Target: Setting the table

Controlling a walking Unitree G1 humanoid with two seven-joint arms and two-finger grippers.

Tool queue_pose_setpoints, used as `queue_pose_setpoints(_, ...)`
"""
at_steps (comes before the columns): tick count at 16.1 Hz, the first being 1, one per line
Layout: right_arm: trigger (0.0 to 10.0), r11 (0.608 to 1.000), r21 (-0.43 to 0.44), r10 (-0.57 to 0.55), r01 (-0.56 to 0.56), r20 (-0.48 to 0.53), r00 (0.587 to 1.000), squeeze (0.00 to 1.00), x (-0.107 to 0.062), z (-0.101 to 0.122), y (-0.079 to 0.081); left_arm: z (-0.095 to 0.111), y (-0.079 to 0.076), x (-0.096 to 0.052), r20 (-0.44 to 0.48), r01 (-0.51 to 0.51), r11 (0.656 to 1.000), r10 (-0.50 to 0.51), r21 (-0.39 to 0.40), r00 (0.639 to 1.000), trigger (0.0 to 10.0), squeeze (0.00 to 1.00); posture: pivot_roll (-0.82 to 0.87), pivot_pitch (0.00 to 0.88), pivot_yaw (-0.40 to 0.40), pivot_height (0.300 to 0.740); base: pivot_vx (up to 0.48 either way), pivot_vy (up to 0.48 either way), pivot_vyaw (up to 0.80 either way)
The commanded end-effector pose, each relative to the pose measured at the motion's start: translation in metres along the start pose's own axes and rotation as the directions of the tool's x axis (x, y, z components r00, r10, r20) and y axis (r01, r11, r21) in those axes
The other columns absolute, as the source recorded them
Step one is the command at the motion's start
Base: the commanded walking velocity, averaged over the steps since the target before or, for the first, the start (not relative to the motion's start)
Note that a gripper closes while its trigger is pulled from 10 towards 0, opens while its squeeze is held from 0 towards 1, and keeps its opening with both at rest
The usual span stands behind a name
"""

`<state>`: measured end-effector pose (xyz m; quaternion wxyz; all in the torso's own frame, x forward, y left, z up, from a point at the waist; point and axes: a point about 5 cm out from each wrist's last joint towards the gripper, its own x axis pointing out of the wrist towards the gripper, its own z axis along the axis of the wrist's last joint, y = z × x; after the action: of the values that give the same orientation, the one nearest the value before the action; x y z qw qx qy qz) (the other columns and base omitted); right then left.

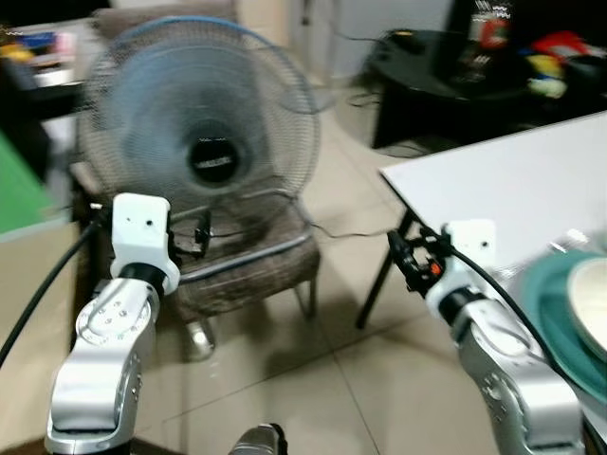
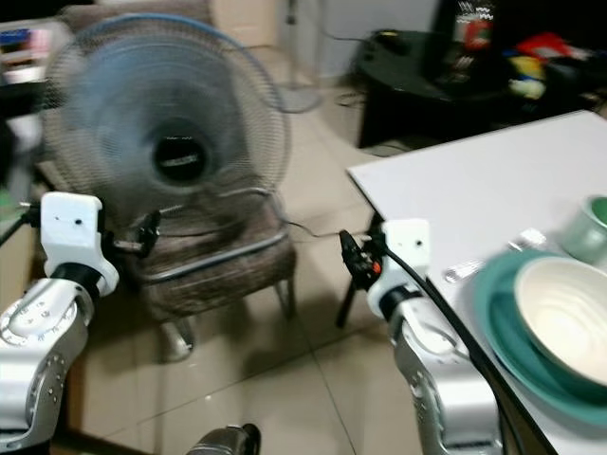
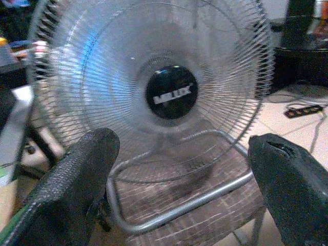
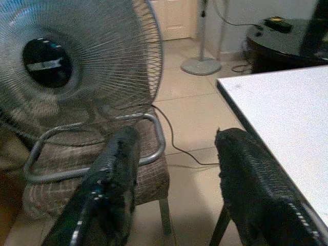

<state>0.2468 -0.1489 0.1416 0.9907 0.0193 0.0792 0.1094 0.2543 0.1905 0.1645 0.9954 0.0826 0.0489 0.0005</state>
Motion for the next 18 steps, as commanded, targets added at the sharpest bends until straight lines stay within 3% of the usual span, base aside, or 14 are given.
queue_pose_setpoints(1,10.0,1.0,-0.004,0.008,-0.008,0.009,1.0,1.0,-0.002,0.004,0.0,0.0,-0.003,-0.001,0.001,0.005,1.0,-0.005,0.011,1.0,10.0,1.0,0.06,0.0,0.044,0.74,0.0,0.0,0.8)
queue_pose_setpoints(3,10.0,1.0,-0.008,0.017,-0.017,0.033,0.999,1.0,-0.004,0.009,-0.003,-0.006,-0.006,-0.004,-0.016,-0.029,0.999,0.029,0.019,0.999,10.0,1.0,0.07,0.0,0.037,0.74,0.0,0.0,0.8)
queue_pose_setpoints(6,10.0,0.997,-0.064,-0.038,0.042,0.056,0.998,1.0,-0.002,0.012,-0.013,-0.003,-0.005,-0.008,0.063,-0.103,0.994,0.1,0.046,0.993,10.0,1.0,0.09,0.0,0.031,0.74,0.0,0.0,0.8)
queue_pose_setpoints(8,10.0,0.995,-0.058,-0.078,0.082,0.066,0.995,1.0,0.0,0.011,-0.018,0.002,-0.004,-0.005,0.11,-0.145,0.989,0.14,0.041,0.984,10.0,1.0,0.08,0.0,0.037,0.74,0.0,0.0,0.8)
queue_pose_setpoints(12,10.0,0.994,-0.028,-0.101,0.105,0.094,0.99,1.0,-0.002,0.013,-0.02,0.002,-0.004,0.002,0.09,-0.1,0.994,0.095,0.047,0.991,10.0,1.0,0.06,0.0,0.062,0.74,0.0,0.0,0.8)
queue_pose_setpoints(13,10.0,0.994,-0.018,-0.107,0.11,0.102,0.989,1.0,-0.002,0.015,-0.02,0.002,-0.009,0.004,0.072,-0.016,0.998,0.012,0.055,0.997,10.0,1.0,0.06,0.0,0.065,0.74,0.0,0.0,0.8)
queue_pose_setpoints(14,10.0,0.993,-0.03,-0.112,0.116,0.105,0.988,1.0,0.001,0.015,-0.018,0.004,-0.016,0.004,0.065,0.077,0.995,-0.081,0.068,0.995,10.0,0.0,0.05,0.0,0.07,0.74,0.0,0.0,0.8)
queue_pose_setpoints(18,10.0,0.997,-0.031,-0.063,0.066,0.082,0.995,1.0,0.003,0.011,-0.009,0.001,-0.018,0.006,0.07,0.073,0.995,-0.078,0.074,0.995,10.0,0.0,0.05,0.0,0.074,0.74,0.0,0.0,0.8)
